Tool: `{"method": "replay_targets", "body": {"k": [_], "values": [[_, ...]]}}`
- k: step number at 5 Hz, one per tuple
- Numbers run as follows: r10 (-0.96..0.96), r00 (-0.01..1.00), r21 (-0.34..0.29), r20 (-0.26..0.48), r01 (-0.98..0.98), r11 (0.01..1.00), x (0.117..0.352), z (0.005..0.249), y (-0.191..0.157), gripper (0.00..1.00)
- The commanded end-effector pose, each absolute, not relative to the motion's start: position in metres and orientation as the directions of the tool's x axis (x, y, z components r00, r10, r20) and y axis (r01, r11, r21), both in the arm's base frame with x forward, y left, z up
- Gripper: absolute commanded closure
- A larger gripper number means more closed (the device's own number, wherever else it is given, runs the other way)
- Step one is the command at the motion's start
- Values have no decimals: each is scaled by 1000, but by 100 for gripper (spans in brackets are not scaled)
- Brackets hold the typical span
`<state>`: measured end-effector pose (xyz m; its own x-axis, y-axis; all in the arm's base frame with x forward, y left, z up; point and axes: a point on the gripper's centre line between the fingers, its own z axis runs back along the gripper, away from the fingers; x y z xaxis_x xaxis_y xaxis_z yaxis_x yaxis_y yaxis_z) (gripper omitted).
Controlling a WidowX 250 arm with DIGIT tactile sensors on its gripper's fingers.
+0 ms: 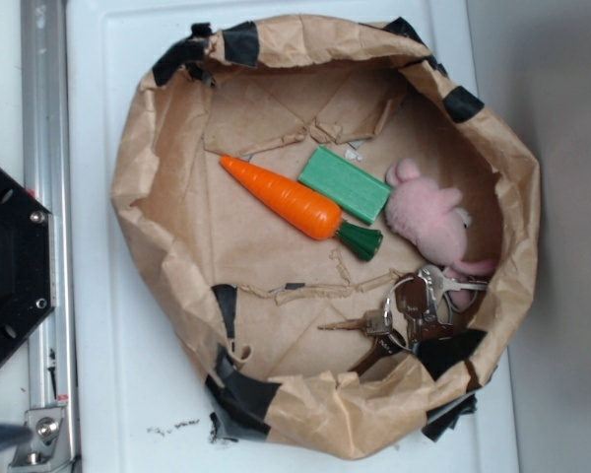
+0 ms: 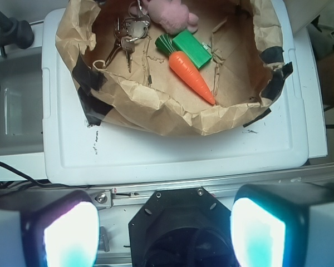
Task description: Grab the carrot.
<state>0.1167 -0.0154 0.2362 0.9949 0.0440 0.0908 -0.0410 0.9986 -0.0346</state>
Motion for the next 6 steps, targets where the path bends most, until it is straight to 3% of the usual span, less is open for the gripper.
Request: {"method": "replay_targets", "body": {"k": [1, 3, 4, 6], "values": [[44, 995, -35, 91, -41, 999, 117, 236, -15, 0], [-61, 982, 2, 178, 62, 998, 215, 170, 30, 0], [-136, 975, 26, 176, 134, 991, 241, 131, 35, 0], [-166, 984, 81, 64, 161, 984, 230, 56, 25, 0]]}}
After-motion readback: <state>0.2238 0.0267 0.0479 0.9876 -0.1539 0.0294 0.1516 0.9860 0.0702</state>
